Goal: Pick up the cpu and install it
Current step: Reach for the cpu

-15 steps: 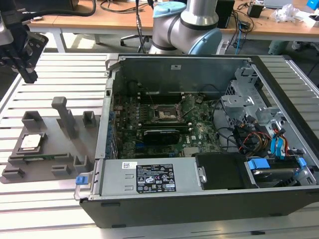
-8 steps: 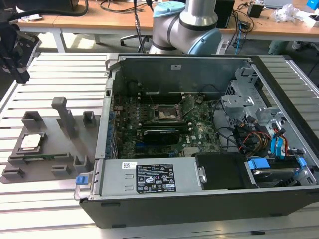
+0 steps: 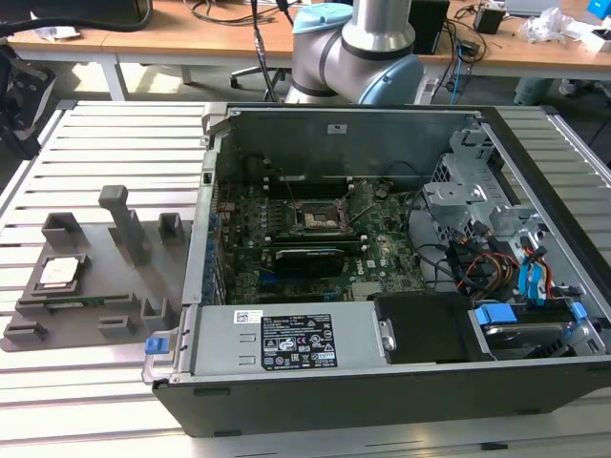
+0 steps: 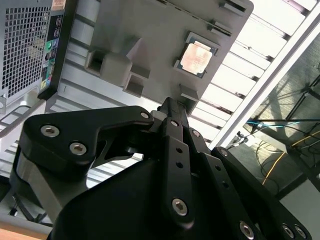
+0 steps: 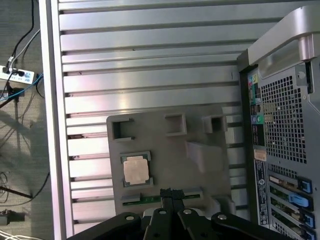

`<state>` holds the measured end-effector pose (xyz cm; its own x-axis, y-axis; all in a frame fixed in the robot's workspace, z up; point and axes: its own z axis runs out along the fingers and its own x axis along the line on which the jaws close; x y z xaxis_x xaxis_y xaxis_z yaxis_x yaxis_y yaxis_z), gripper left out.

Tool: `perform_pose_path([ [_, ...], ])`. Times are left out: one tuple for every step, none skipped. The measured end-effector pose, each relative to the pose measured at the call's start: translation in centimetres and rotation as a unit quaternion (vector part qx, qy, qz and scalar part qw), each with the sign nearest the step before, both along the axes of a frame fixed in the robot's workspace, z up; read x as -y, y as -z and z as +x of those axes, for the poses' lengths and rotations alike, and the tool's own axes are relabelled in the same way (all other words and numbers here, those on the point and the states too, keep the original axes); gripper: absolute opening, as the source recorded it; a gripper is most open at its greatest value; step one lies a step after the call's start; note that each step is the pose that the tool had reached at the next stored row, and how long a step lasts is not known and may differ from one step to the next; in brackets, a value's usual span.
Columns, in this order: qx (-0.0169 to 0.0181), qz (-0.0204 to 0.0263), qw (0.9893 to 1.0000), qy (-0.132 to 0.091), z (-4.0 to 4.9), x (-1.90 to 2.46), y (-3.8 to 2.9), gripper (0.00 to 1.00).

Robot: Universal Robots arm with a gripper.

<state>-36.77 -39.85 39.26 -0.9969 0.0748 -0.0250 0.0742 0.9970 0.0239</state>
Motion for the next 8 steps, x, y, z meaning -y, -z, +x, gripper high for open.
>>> perform_pose_path([
  [0.0000, 0.0000, 1.0000, 0.000, -0.18, 0.00, 0.00, 0.11],
  [0.0000, 0.0000, 1.0000, 0.000, -0.34, 0.00, 0.00, 0.11],
  [0.0000, 0.0000, 1.0000, 0.000, -0.67, 0.00, 0.01, 0.11],
  [0.0000, 0.0000, 1.0000, 0.000, -0.96, -0.01, 0.01, 0.11],
  [0.0000, 0.0000, 1.0000, 0.000, -1.26, -0.01, 0.02, 0.11],
  [0.0000, 0.0000, 1.0000, 0.000, -1.45, -0.01, 0.02, 0.11],
  [0.0000, 0.0000, 1.0000, 0.000, -1.69, -0.01, 0.02, 0.11],
  [0.0001, 0.0000, 1.0000, 0.000, -1.96, -0.01, 0.03, 0.11],
])
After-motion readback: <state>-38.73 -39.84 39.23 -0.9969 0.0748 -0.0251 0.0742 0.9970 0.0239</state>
